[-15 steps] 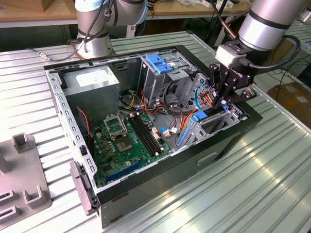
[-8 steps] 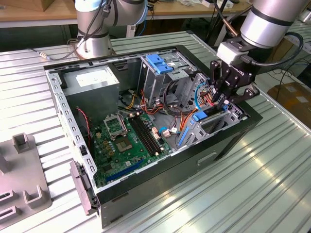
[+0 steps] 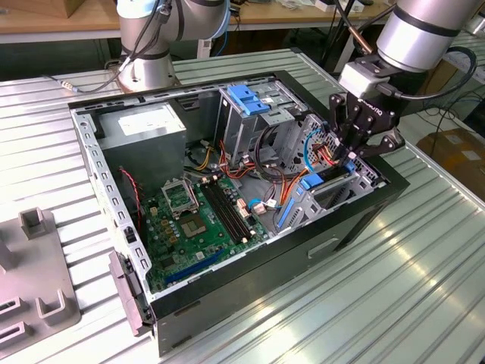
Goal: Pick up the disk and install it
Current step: 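Insert the first disk wire, then insert the second disk wire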
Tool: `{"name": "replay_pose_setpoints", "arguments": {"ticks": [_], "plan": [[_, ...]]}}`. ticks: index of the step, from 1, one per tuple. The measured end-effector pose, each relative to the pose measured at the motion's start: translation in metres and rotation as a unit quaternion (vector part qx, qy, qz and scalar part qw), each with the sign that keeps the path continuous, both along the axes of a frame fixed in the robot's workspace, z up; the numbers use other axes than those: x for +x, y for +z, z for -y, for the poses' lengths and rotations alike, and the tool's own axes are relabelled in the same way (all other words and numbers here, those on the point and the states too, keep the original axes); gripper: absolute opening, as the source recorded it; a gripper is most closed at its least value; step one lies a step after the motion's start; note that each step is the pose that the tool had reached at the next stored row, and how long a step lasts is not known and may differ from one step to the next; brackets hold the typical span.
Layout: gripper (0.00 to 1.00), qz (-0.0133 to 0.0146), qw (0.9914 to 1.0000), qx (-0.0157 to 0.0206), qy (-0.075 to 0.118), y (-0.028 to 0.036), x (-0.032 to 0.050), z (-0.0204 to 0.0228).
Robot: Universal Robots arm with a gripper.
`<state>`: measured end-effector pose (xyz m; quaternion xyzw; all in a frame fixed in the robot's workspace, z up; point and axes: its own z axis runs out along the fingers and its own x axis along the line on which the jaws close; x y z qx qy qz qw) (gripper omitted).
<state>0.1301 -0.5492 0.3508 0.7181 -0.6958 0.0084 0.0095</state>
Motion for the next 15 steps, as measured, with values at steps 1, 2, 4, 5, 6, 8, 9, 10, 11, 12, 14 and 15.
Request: {"name": "replay_pose_setpoints", "arguments": {"ticks": [1,2,4,5,6,8,9,10,11,12,14,15], "plan": [[0.16,0.0000,1.00000,0.0000,0.000,0.0000,0.0000,0.0000],[0.11,0.0000,1.00000,0.0000,0.000,0.0001,0.0000,0.0000],[0.11,0.0000,1.00000,0.0000,0.000,0.0001,0.0000,0.0000],[0.11,0.0000,1.00000,0.0000,0.000,0.0001,0.0000,0.0000],[0.11,0.0000,1.00000,0.0000,0.000,0.0001,0.0000,0.0000],[0.11,0.0000,1.00000,0.0000,0.000,0.0002,0.0000,0.0000],[0.11,0.0000,1.00000,0.0000,0.000,0.0003,0.0000,0.0000],[0.11,0.0000,1.00000,0.0000,0.000,0.0004,0.0000,0.0000],[0.11,0.0000,1.00000,0.0000,0.000,0.0004,0.0000,0.0000],[0.11,0.0000,1.00000,0.0000,0.000,0.0004,0.0000,0.0000],[0.11,0.0000,1.00000,0.0000,0.000,0.0005,0.0000,0.0000],[0.11,0.0000,1.00000,0.0000,0.000,0.0005,0.0000,0.0000]]}}
